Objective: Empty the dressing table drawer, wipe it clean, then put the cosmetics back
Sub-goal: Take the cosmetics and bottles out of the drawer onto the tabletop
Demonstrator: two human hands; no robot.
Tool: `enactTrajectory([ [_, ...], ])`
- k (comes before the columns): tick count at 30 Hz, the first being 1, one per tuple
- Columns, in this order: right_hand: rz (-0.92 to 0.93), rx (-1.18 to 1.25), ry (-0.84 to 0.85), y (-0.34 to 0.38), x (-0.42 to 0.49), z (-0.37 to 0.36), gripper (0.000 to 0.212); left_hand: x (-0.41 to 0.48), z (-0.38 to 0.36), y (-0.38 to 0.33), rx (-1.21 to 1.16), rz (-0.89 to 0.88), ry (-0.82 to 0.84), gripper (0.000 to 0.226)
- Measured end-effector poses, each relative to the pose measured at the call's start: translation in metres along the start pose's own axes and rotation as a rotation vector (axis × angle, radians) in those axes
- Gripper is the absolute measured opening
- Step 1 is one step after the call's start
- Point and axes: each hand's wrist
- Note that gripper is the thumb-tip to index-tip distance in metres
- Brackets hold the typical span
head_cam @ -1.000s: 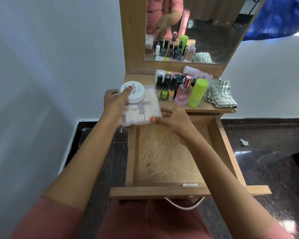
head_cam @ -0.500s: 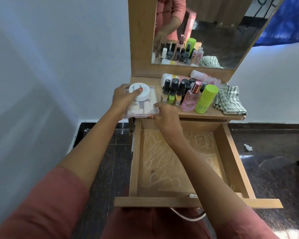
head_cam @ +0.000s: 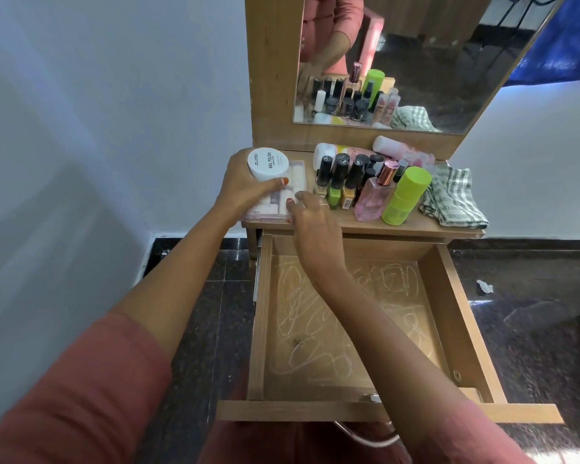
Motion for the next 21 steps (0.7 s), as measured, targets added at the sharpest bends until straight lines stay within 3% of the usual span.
enactTrajectory([
  [6, 0.021, -0.102, -0.031, 0.008, 0.014, -0.014, 0.032, 0.018, -0.003, -0.001, -0.015, 0.003, 0.016, 0.067],
  [10, 0.026, -0.157, 0.069, 0.013, 0.021, -0.009, 0.033, 0.026, -0.004, 0.0, -0.026, -0.002, 0.018, 0.063],
  [21, 0.003, -0.192, 0.111, 0.012, 0.03, -0.01, 0.039, 0.032, -0.008, 0.005, 0.003, 0.004, 0.014, 0.069],
])
Point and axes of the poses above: each hand's wrist, its own x-axis towards the middle knuckle, its own z-axis out of the back of the hand, y = z × x, and after that the axes turned 2 degrees about y, right-handed
